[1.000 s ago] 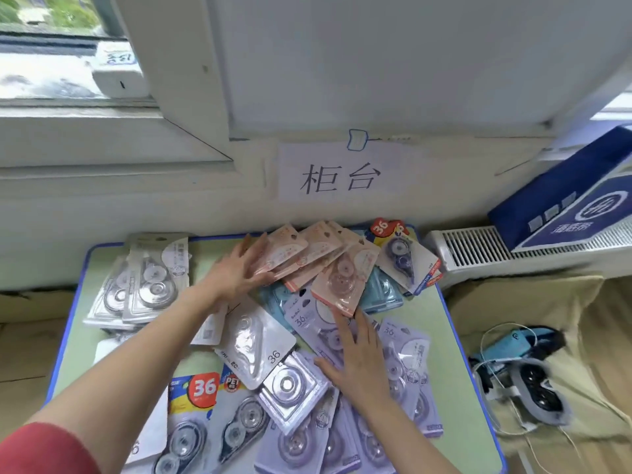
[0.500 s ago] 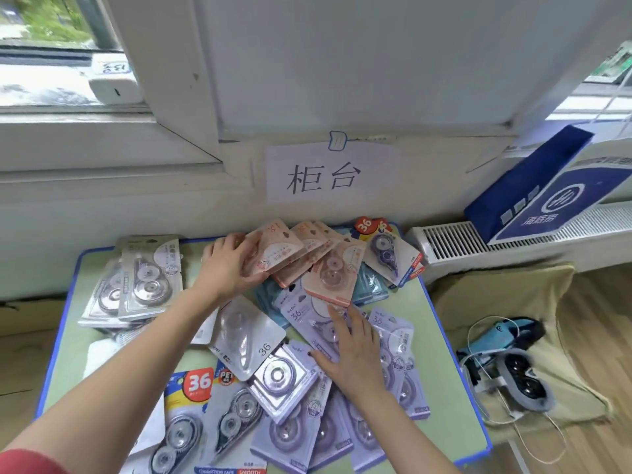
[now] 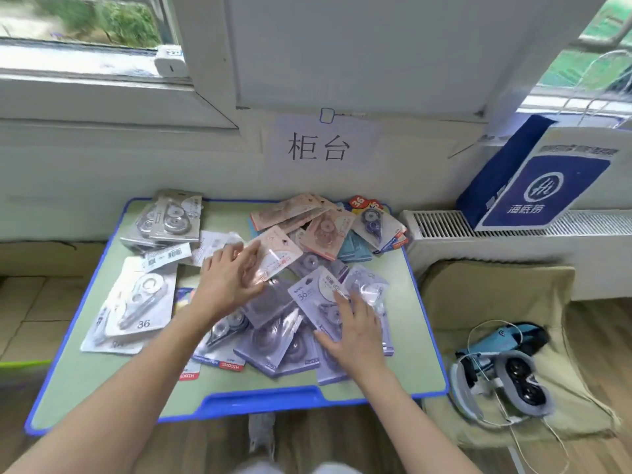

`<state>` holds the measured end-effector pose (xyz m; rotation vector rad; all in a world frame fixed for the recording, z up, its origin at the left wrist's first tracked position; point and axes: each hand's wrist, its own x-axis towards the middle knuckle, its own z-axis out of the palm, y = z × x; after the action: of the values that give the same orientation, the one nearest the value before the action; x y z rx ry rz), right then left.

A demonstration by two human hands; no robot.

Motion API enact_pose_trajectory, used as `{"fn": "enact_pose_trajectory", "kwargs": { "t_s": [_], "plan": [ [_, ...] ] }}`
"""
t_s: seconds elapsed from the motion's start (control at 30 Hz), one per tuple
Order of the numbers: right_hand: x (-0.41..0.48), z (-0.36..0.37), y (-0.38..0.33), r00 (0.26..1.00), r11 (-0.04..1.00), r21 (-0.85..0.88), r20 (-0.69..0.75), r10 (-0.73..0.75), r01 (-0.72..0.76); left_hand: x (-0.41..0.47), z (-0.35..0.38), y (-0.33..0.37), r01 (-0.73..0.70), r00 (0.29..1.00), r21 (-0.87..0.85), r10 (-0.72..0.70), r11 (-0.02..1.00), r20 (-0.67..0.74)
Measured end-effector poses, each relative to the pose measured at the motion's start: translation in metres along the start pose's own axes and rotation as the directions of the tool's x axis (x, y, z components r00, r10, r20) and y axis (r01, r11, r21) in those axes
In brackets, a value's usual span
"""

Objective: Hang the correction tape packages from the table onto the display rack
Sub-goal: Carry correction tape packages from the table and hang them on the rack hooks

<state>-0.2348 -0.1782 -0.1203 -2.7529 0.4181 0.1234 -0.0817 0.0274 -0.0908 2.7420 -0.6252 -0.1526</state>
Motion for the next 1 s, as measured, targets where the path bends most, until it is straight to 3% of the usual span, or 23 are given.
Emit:
{"fn": "enact_pose_trajectory", "kwargs": {
  "t_s": [0.23, 0.5, 0.73, 0.83, 1.0],
  "plan": [
    [-0.078, -0.010, 0.026, 0.990, 1.000, 0.012, -0.139, -0.018, 0.020, -0.102, 0.019, 0.037, 0.070, 0.994, -0.042, -0.073, 0.997, -0.076],
    [-0.196, -0.004, 0.062, 0.965, 0.983, 0.059, -0.188, 0.185, -0.176, -0.184, 0.047, 0.093, -0.050, 0.999, -0.052, 0.050, 0.997, 0.002],
    [-0.332, 0.013, 0.078, 0.846, 0.891, 0.153, -0.279, 0.454, -0.427, -0.267, 0.065, 0.128, -0.211, 0.977, -0.033, 0.212, 0.977, 0.036],
    [-0.400, 0.026, 0.082, 0.788, 0.827, 0.163, -0.251, 0.562, -0.538, -0.306, 0.070, 0.139, -0.369, 0.925, 0.035, 0.364, 0.929, 0.112],
    [-0.508, 0.035, 0.096, 0.663, 0.716, 0.201, -0.276, 0.696, -0.668, -0.365, 0.085, 0.183, -0.536, 0.833, 0.008, 0.527, 0.844, 0.170]
  ]
}}
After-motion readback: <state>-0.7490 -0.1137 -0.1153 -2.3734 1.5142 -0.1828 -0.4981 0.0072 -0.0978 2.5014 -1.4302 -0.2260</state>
